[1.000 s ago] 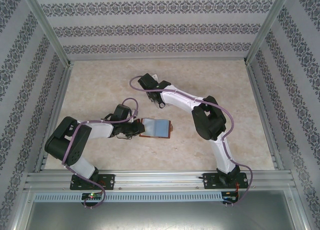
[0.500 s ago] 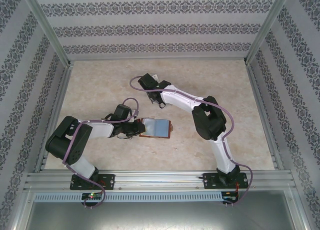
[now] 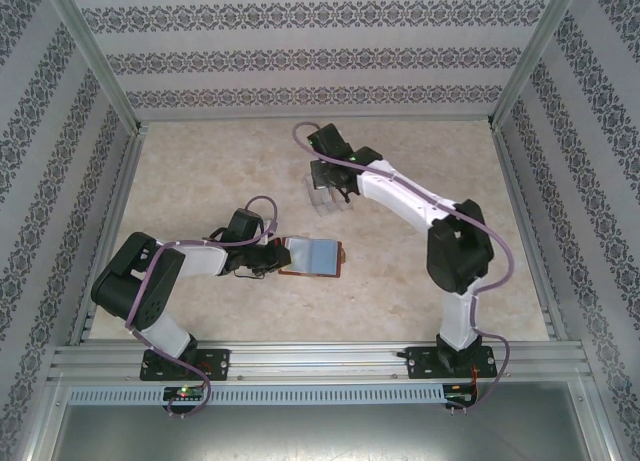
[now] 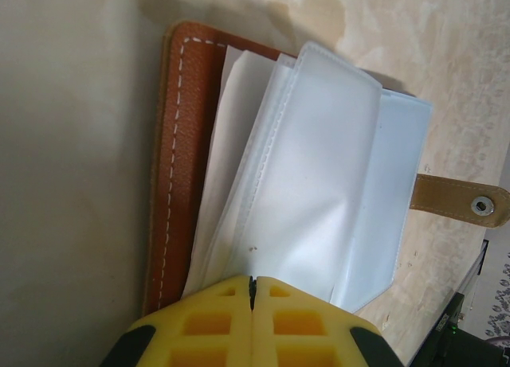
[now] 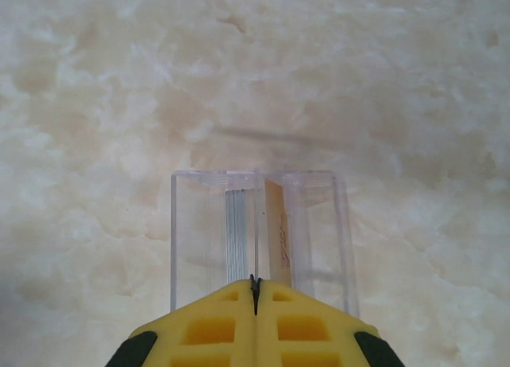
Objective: Put the credit cards into the card holder
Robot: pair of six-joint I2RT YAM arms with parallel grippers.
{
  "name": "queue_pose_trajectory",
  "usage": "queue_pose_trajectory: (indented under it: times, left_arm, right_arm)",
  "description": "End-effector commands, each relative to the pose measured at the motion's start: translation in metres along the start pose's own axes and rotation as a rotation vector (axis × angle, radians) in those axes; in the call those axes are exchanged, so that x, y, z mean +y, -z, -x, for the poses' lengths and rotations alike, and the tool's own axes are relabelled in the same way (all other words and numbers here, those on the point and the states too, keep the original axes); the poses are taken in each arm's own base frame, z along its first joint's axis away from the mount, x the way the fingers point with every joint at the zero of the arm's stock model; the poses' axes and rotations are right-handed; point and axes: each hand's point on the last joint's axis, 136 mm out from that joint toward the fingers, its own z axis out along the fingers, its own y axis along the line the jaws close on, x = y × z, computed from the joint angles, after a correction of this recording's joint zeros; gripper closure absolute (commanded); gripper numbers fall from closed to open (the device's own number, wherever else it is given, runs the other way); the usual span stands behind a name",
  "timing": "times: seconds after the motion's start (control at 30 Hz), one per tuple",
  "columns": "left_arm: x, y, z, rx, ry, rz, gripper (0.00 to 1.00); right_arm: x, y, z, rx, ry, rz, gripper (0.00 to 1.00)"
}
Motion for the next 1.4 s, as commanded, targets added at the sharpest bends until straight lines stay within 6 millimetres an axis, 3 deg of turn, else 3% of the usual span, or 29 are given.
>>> queue_pose_trajectory:
  times: [0.0, 0.1, 0.2, 0.37, 0.53, 0.63, 0.83, 1.1, 1.37]
  left_arm:
    - [0.024, -0.008, -0.016, 0.043, 0.043, 0.090, 1.00]
    - [0.025, -0.008, -0.016, 0.038, 0.049, 0.090, 1.00]
    - [0.025, -0.007, -0.015, 0.030, 0.050, 0.091, 1.00]
    - [0.024, -0.006, -0.015, 0.022, 0.058, 0.086, 1.00]
    - [0.022, -0.006, -0.015, 0.032, 0.052, 0.088, 1.00]
    - [0.023, -0.007, -0.014, 0.035, 0.052, 0.093, 1.00]
    - [0.025, -0.006, -0.017, 0.036, 0.062, 0.097, 1.00]
    - [0.023, -0.002, -0.018, 0.026, 0.066, 0.093, 1.00]
    - [0.026, 0.002, -0.022, 0.029, 0.068, 0.103, 1.00]
  right_arm:
    - [0.013, 0.028, -0.002, -0.020, -0.100, 0.143, 1.00]
    - [0.013, 0.051, -0.020, -0.010, -0.168, 0.214, 1.00]
    - [0.021, 0.065, -0.055, 0.030, -0.270, 0.322, 1.00]
    - [0.026, 0.075, -0.123, 0.053, -0.450, 0.386, 1.00]
    - [0.029, 0.073, -0.164, 0.044, -0.569, 0.426, 1.00]
    - [0.039, 0.068, -0.173, 0.060, -0.546, 0.441, 1.00]
    - [0.053, 0.050, -0.171, 0.084, -0.578, 0.507, 1.00]
    - [0.047, 0.017, -0.198, 0.167, -0.623, 0.485, 1.00]
    - [0.036, 0.016, -0.203, 0.158, -0.641, 0.448, 1.00]
